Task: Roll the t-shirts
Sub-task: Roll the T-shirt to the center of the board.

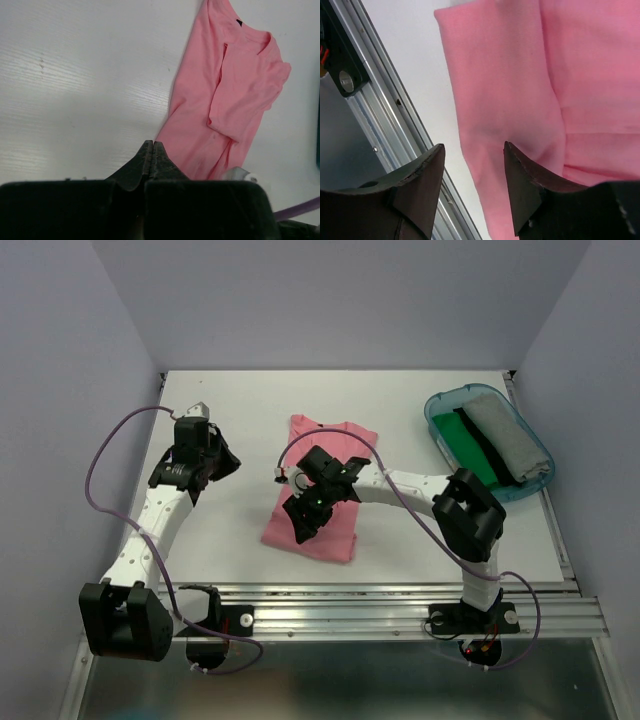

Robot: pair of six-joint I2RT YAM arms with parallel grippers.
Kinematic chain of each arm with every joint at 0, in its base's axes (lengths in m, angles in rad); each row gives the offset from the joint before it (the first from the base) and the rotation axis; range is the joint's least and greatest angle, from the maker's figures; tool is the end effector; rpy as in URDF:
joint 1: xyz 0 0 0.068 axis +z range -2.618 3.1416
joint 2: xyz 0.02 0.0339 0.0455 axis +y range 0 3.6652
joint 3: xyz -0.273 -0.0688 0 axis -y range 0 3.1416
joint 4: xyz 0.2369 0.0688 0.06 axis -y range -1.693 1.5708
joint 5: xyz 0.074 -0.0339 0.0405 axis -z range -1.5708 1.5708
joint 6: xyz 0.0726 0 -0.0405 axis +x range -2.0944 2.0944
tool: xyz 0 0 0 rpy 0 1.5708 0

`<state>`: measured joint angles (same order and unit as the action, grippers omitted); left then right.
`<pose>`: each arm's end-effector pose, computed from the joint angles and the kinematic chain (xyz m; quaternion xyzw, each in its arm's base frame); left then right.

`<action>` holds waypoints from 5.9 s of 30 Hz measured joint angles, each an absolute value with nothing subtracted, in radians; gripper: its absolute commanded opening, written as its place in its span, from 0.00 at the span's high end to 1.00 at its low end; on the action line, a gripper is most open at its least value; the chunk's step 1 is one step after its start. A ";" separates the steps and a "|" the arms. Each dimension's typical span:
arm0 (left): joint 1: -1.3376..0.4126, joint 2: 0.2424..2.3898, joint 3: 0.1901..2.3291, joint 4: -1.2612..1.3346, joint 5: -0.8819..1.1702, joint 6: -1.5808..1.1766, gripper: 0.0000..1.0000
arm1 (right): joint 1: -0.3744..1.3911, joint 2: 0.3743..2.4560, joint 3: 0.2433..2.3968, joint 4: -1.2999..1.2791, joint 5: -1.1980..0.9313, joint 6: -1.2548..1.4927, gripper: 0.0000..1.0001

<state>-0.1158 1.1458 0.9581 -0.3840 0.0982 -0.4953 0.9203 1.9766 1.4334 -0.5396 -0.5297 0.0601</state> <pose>0.2717 -0.0388 0.2978 -0.1423 0.8654 -0.1850 0.4433 0.2286 0.3609 0.1725 -0.4480 0.8249 0.3339 0.0861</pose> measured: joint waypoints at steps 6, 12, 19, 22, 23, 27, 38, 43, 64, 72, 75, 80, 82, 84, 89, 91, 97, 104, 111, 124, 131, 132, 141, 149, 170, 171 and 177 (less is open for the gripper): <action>-0.123 1.138 0.883 -0.363 0.133 -0.503 1.00 | 0.906 1.839 1.386 -0.506 -0.422 0.102 0.73; -0.283 1.129 0.742 -0.349 0.166 -0.545 1.00 | 0.835 1.659 1.224 -0.439 -0.286 0.186 0.99; -0.412 1.142 0.625 -0.295 0.215 -0.609 1.00 | 0.826 1.585 1.042 -0.419 -0.206 0.271 0.99; -0.413 1.175 0.603 -0.272 0.210 -0.632 1.00 | 0.826 1.585 1.010 -0.416 -0.197 0.292 0.99; -0.413 1.190 0.600 -0.271 0.205 -0.638 1.00 | 0.826 1.585 1.001 -0.409 -0.194 0.297 0.99; -0.413 1.238 0.596 -0.267 0.183 -0.664 1.00 | 0.826 1.603 0.979 -0.371 -0.184 0.311 0.99; -0.413 1.328 0.599 -0.239 0.134 -0.705 1.00 | 0.826 1.677 0.934 -0.283 -0.149 0.355 0.99; -0.411 1.388 0.653 -0.242 0.112 -0.704 1.00 | 0.826 1.674 0.911 -0.231 -0.143 0.420 0.99; -0.201 1.243 1.088 -0.525 -0.096 -0.534 0.79 | 1.011 1.626 1.117 -0.228 0.121 0.331 0.36; -0.064 1.168 1.180 -0.588 -0.141 -0.493 0.79 | 1.242 1.782 1.181 -0.192 0.320 0.048 0.17; -0.037 1.168 1.180 -0.605 -0.139 -0.485 0.79 | 1.267 1.837 1.177 -0.183 0.361 -0.030 0.16; -0.017 1.166 1.171 -0.611 -0.133 -0.476 0.79 | 1.271 1.867 1.163 -0.143 0.408 -0.112 0.17; -0.017 1.166 1.161 -0.611 -0.130 -0.474 0.79 | 1.271 1.879 1.162 -0.121 0.432 -0.131 0.19; -0.017 1.166 1.149 -0.611 -0.124 -0.473 0.79 | 1.271 1.898 1.162 -0.095 0.459 -0.139 0.27; -0.013 1.166 1.131 -0.610 -0.110 -0.471 0.79 | 1.271 1.938 1.153 -0.015 0.509 -0.152 0.56; -0.012 1.166 1.128 -0.608 -0.106 -0.471 0.79 | 1.271 1.943 1.144 0.005 0.517 -0.152 0.69; -0.011 1.166 1.120 -0.603 -0.101 -0.470 0.79 | 1.270 1.966 1.143 0.036 0.529 -0.149 0.99; 0.015 1.148 1.119 -0.602 -0.086 -0.463 0.79 | 1.209 1.924 1.143 0.014 0.342 -0.071 0.99; 0.021 1.137 1.102 -0.588 -0.070 -0.460 0.79 | 1.079 1.887 1.170 -0.054 -0.020 0.086 0.99; 0.022 1.136 1.073 -0.574 -0.030 -0.455 0.79 | 0.852 1.937 1.297 -0.087 -0.641 0.312 0.99; 0.022 1.132 1.029 -0.556 0.017 -0.453 0.79 | 0.809 2.007 1.310 -0.088 -0.828 0.369 0.99; 0.022 1.131 1.016 -0.556 0.025 -0.453 0.81 | 0.806 2.014 1.310 -0.088 -0.839 0.373 0.99; -0.063 1.118 0.900 -0.524 0.105 -0.471 0.89 | 0.759 2.088 1.323 -0.086 -0.944 0.416 0.99; -0.245 1.118 0.841 -0.518 0.108 -0.533 1.00 | 0.732 2.093 1.324 -0.087 -0.964 0.423 0.99; -0.418 1.192 0.789 -0.510 0.096 -0.592 1.00 | 0.707 2.117 1.333 -0.086 -0.995 0.423 0.99; -0.420 1.200 0.789 -0.506 0.096 -0.592 1.00 | 0.707 2.117 1.333 -0.085 -0.995 0.423 0.99; -0.430 1.259 0.789 -0.452 0.096 -0.592 1.00 | 0.707 2.118 1.333 -0.085 -0.995 0.423 0.99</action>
<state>-0.4305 1.2594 0.7895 -0.4519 0.0956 -0.5919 0.7074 2.1178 1.3327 -0.0853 -0.9951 0.4229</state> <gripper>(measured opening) 0.017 0.078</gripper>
